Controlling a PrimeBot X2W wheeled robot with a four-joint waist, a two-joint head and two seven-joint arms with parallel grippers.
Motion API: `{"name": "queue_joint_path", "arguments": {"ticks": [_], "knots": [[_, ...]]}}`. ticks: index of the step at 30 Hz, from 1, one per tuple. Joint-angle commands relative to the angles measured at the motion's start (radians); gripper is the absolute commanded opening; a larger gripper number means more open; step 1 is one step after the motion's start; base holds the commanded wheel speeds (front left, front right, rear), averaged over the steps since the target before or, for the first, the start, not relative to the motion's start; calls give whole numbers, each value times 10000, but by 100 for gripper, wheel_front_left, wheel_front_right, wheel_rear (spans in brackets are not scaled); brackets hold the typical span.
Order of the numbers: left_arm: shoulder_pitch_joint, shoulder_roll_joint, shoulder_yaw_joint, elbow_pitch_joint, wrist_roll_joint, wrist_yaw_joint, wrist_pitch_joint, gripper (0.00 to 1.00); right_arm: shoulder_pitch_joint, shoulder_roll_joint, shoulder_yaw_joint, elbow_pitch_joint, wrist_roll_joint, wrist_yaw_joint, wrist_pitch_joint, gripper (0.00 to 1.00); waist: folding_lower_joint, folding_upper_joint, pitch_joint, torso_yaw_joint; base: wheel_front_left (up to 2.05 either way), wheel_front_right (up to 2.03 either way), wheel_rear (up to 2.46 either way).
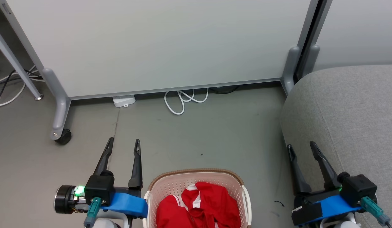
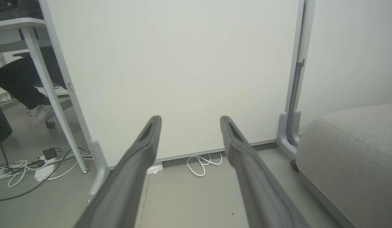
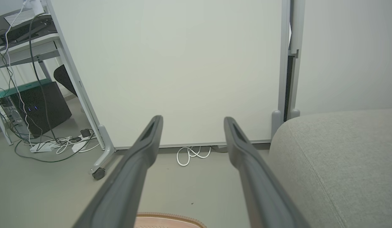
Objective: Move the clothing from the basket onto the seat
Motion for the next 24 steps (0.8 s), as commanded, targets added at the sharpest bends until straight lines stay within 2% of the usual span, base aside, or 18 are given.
{"name": "queue_joint_path", "arguments": {"ticks": [1, 18, 24], "knots": [[-125, 32, -37, 12, 155, 68, -87, 100, 77, -63, 21, -40, -180, 25, -90, 100, 0, 0, 1, 0, 0, 0, 0], [-180, 18, 87, 166, -5, -110, -79, 100, 8, -62, 63, 88, -75, 24, -78, 100, 0, 0, 7, 5, 0, 0, 0], [-480, 46, -59, 443, 107, -426, -79, 100, -187, -62, 131, 2, -117, 24, -77, 100, 0, 0, 231, -122, 0, 0, 0]]}}
